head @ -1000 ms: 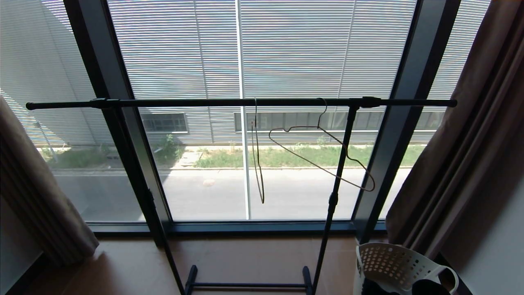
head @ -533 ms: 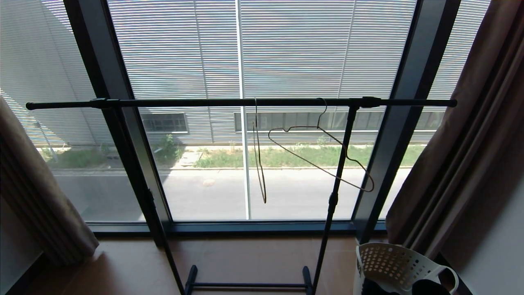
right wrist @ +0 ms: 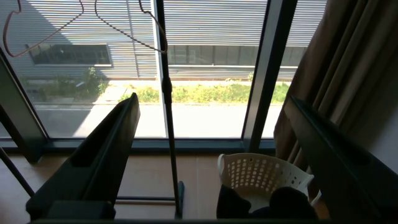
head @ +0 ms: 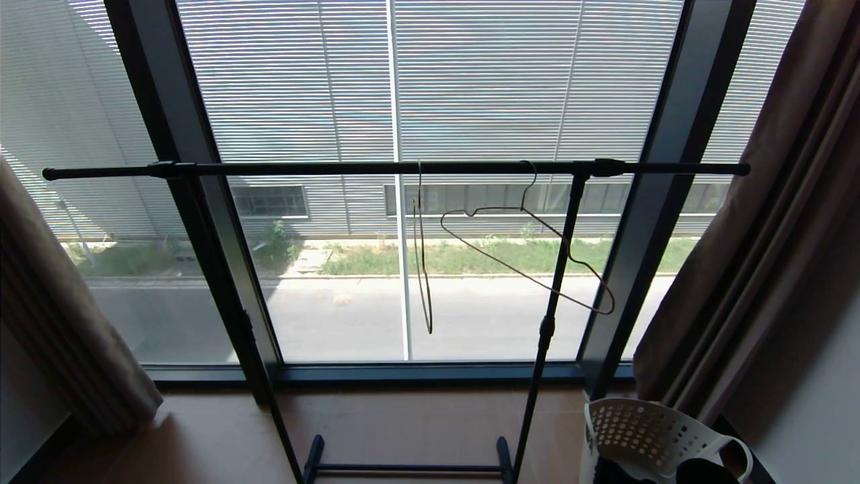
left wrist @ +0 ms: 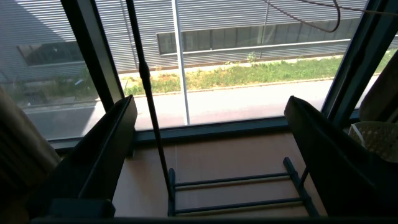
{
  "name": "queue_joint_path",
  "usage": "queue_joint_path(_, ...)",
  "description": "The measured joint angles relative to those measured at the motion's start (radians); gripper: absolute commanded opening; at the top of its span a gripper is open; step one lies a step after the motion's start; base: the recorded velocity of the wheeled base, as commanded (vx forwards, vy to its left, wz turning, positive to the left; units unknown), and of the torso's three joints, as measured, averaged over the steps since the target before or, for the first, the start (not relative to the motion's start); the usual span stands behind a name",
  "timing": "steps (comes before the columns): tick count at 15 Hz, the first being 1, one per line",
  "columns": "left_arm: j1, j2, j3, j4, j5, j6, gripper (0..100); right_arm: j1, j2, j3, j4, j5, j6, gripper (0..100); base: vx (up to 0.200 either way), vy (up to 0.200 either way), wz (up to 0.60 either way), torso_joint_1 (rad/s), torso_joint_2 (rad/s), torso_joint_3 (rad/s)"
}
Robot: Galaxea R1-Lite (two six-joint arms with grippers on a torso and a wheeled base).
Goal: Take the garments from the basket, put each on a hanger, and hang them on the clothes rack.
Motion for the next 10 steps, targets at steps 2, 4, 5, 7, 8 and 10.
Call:
queue_joint_path(2,0.0,0.0,0.0,0.0,0.0,0.0,100,0.0,0.0,0.0,0.0,0.0,0.0,100,0.0,0.0,0.0,0.0,0.0,0.0)
queue_joint_path(4,0.0,0.0,0.0,0.0,-0.001,0.01,100,0.0,0.0,0.0,0.0,0.0,0.0,100,0.0,0.0,0.0,0.0,0.0,0.0)
queue_joint_path(5,0.0,0.0,0.001,0.0,-0.003,0.01,100,0.0,0.0,0.0,0.0,0.0,0.0,100,0.0,0.0,0.0,0.0,0.0,0.0)
queue_joint_path(7,0.0,0.0,0.0,0.0,-0.004,0.01,100,0.0,0.0,0.0,0.0,0.0,-0.001,100,0.0,0.0,0.0,0.0,0.0,0.0)
queue_joint_path(8,0.0,0.0,0.0,0.0,-0.004,0.01,100,0.0,0.0,0.0,0.0,0.0,-0.002,100,0.0,0.0,0.0,0.0,0.0,0.0)
queue_joint_path(10,0.0,0.0,0.0,0.0,-0.004,0.008,100,0.0,0.0,0.0,0.0,0.0,-0.002,100,0.0,0.0,0.0,0.0,0.0,0.0)
